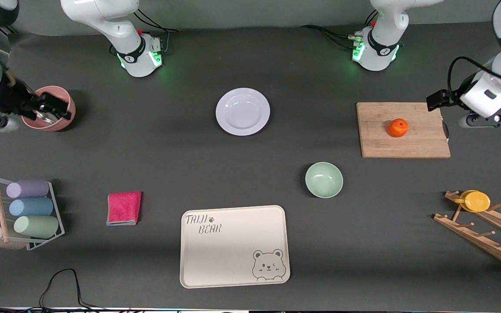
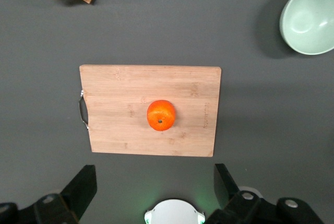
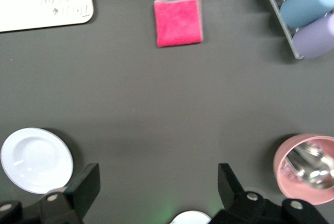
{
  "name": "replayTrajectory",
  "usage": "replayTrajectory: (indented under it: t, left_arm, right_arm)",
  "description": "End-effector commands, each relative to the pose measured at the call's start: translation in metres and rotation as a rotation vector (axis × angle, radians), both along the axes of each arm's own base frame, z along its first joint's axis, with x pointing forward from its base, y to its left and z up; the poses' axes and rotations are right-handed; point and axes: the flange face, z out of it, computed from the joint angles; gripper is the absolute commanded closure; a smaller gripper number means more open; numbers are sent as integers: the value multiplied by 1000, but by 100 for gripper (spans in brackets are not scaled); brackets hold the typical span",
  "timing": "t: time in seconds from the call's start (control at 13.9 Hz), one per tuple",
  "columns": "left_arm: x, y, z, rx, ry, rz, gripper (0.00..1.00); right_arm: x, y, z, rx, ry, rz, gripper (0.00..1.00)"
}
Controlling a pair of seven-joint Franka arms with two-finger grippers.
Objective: Place orange and plate with both arms
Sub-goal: 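Move the left gripper over the orange while the right gripper reaches forward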
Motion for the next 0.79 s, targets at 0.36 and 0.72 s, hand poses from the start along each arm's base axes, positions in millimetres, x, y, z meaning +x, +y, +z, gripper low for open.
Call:
replayTrajectory:
  t: [0.36, 0.72]
  left_arm:
    - [-33, 20, -72, 7, -58, 19, 0]
    - [-55, 20, -140, 2, -126, 13, 0]
  right_arm:
    - [-110, 52, -31, 53, -61, -36, 0]
    - [-113, 56, -44, 45, 4, -12, 0]
